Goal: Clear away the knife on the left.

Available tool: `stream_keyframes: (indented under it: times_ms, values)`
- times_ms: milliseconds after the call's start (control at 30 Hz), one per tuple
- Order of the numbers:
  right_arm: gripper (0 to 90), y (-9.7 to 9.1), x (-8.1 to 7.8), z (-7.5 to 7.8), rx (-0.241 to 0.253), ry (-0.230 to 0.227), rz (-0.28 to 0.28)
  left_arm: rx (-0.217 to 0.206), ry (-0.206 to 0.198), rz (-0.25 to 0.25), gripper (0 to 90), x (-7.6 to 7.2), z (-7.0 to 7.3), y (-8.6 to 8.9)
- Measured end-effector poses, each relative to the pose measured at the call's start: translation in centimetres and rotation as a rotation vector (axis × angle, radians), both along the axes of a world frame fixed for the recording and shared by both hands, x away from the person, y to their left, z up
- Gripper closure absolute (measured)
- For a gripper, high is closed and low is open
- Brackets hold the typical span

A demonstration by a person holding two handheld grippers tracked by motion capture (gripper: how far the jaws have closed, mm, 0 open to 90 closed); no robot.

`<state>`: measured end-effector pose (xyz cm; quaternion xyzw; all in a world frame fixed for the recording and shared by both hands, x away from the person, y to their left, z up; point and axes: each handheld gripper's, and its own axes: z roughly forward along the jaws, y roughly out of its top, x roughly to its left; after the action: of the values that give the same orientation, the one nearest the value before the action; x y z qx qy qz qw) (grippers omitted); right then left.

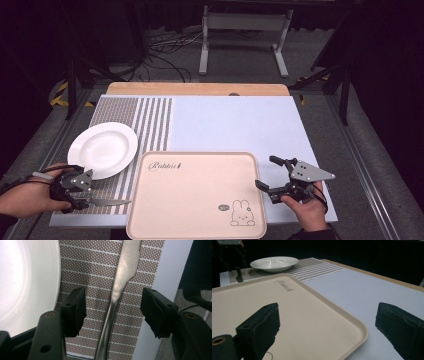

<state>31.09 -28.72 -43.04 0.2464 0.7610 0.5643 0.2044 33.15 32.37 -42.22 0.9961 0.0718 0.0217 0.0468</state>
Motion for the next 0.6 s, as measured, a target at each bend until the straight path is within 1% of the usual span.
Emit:
stream_keyframes:
  times_ms: [100,167,333,367,433,467,500,533,600]
  values:
    - [6.3,0.0,0.0,0.0,-0.001,-0.001,0.002,0.026,0.006,-0.018,42.8,0.1,-0.2,-0.1]
    - [6.4,0.0,0.0,0.0,-0.002,-0.001,0.004,0.050,0.012,-0.035,47.2,0.2,-0.4,-0.1]
    - [6.4,0.1,0.0,0.0,-0.004,-0.002,0.008,0.092,0.019,-0.069,56.5,0.4,-0.7,-0.2]
    - [6.4,0.1,0.0,-0.1,-0.005,-0.001,0.010,0.101,0.023,-0.086,58.1,0.5,-0.8,-0.2]
    - [6.4,0.1,0.0,-0.1,-0.004,-0.001,0.010,0.107,0.018,-0.077,60.4,0.4,-0.9,-0.2]
    - [6.4,0.1,0.0,-0.1,-0.004,-0.002,0.011,0.119,0.020,-0.087,61.8,0.5,-1.0,-0.2]
    - [6.4,0.1,0.0,0.0,-0.003,-0.002,0.012,0.119,0.020,-0.087,64.2,0.5,-1.0,-0.2]
    - [6.4,0.1,0.0,0.0,-0.002,-0.001,0.012,0.138,0.022,-0.103,66.0,0.5,-1.2,-0.3]
    - [6.4,0.1,0.0,-0.1,-0.003,-0.001,0.013,0.150,0.033,-0.114,70.2,0.5,-1.2,-0.4]
